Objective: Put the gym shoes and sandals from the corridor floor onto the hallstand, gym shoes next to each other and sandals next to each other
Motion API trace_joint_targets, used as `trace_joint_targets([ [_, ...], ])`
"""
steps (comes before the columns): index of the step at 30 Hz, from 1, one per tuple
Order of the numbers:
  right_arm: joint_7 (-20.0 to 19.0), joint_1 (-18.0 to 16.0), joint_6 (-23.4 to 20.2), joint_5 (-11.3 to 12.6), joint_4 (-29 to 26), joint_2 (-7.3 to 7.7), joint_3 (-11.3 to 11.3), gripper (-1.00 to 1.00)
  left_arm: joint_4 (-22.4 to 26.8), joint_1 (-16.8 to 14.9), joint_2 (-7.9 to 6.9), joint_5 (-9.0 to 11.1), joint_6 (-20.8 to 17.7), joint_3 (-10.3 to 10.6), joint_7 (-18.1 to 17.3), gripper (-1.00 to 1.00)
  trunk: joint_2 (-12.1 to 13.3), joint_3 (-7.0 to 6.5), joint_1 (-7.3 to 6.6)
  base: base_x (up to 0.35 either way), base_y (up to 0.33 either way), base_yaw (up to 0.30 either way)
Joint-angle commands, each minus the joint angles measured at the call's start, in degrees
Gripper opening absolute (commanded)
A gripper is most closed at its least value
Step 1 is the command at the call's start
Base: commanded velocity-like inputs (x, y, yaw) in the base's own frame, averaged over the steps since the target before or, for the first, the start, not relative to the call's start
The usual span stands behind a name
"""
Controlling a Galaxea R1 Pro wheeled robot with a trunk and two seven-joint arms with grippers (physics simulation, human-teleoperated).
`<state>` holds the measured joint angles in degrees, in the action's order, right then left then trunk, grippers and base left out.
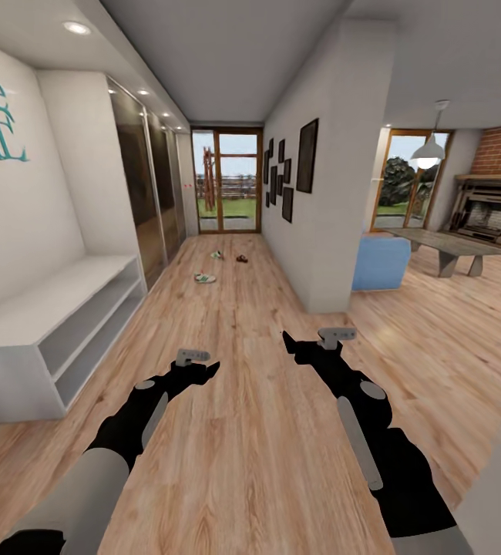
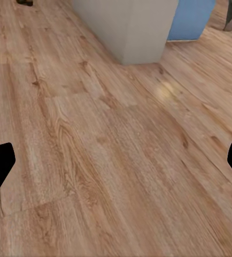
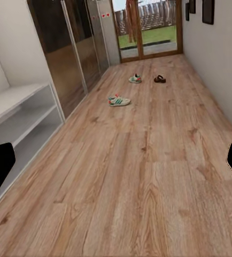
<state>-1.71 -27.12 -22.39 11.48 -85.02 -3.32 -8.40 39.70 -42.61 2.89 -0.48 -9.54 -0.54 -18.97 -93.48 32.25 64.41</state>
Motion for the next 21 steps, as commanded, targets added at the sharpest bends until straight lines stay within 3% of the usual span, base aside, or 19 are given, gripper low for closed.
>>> trace_joint_targets([
  [1, -0.12, -0.04, -0.29, 0.21, -0.05, -0.02, 0.05, 1.0, 0.12, -0.01, 0.01, -0.04, -0.39, -0.07, -0.19, 1.0, -0.03, 0.06, 0.03, 0.253, 0.0, -0.174],
  [11, -0.13, -0.04, -0.29, 0.21, -0.05, -0.02, 0.04, 1.0, 0.12, -0.01, -0.01, -0.04, -0.39, -0.07, -0.15, 1.0, -0.03, 0.06, 0.03, 0.1, 0.0, -0.21],
  [21, -0.14, -0.04, -0.29, 0.21, -0.05, -0.02, -0.03, 1.0, 0.12, -0.01, -0.08, -0.04, -0.39, -0.07, -0.19, 1.0, -0.03, 0.06, 0.03, 0.008, 0.0, -0.037],
])
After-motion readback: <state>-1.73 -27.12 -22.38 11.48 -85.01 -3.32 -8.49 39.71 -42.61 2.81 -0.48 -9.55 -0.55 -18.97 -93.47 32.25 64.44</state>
